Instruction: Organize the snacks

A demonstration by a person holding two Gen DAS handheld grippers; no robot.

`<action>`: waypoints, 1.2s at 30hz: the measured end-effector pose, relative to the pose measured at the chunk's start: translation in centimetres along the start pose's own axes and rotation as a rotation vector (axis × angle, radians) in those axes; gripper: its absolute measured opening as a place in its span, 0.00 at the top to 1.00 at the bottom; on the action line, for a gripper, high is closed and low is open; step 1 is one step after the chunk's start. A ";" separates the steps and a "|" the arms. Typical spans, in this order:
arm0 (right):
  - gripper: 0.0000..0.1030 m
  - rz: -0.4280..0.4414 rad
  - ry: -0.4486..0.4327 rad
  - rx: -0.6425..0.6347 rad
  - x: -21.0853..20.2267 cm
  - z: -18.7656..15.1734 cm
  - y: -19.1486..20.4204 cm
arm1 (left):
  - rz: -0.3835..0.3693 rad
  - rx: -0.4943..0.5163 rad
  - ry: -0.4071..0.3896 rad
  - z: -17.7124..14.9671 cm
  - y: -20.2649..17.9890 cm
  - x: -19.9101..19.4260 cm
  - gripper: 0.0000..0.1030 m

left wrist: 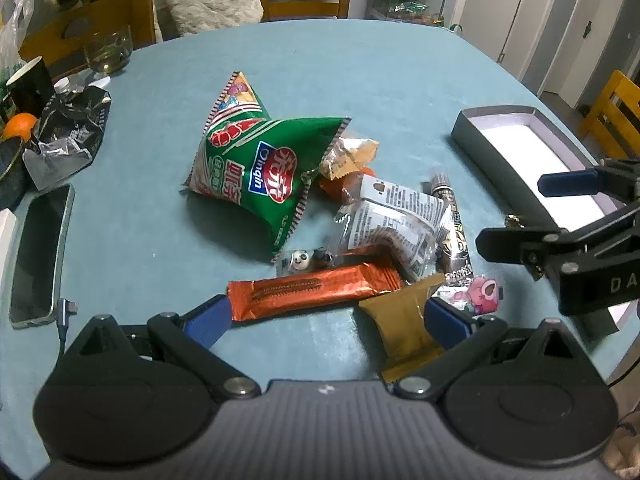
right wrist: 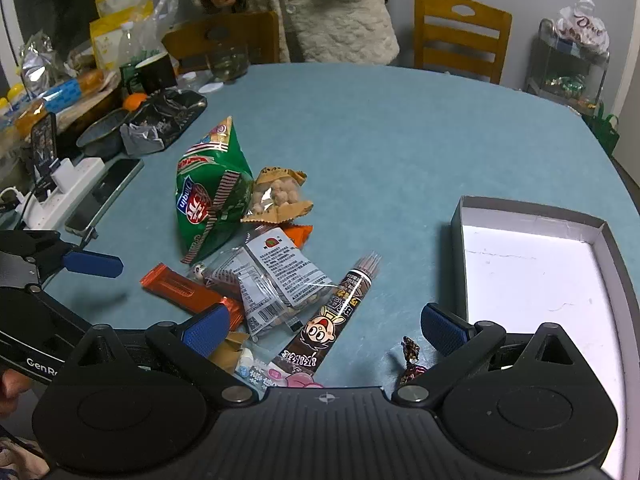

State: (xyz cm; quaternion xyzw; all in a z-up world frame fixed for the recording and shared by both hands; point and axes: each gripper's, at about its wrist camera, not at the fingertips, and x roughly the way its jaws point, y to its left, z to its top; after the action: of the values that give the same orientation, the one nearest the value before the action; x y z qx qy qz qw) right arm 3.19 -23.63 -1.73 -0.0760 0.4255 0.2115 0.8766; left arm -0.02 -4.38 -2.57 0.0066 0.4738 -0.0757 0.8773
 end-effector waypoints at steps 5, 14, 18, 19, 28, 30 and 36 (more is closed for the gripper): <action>0.00 -0.002 0.004 -0.006 0.1 0.1 0.1 | 0.018 0.014 -0.003 0.0 -0.1 0.1 0.00; 0.00 -0.005 0.009 -0.011 0.3 0.0 0.2 | 0.050 0.017 -0.005 0.2 0.3 0.3 0.00; 0.00 -0.007 0.013 -0.011 0.3 -0.1 0.3 | 0.049 0.007 -0.002 0.2 0.6 0.4 0.00; 0.00 -0.007 0.014 -0.011 0.4 -0.1 0.3 | 0.050 0.010 -0.004 0.2 0.6 0.4 0.00; 0.00 0.086 0.011 -0.028 0.2 -0.6 0.5 | 0.019 0.122 -0.035 0.6 0.7 0.9 0.17; 0.00 0.091 0.011 -0.035 0.2 -0.8 0.6 | 0.009 0.144 -0.034 0.5 0.8 1.4 0.21; 0.06 0.116 0.032 -0.037 0.3 -1.5 0.4 | 0.005 0.221 -0.022 0.4 1.1 2.8 0.22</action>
State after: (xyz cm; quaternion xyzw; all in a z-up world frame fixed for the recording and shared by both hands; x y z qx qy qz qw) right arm 2.15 -23.64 -2.86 -0.0706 0.4390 0.2682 0.8546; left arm 1.98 -3.69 -4.70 0.1036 0.4529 -0.1255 0.8766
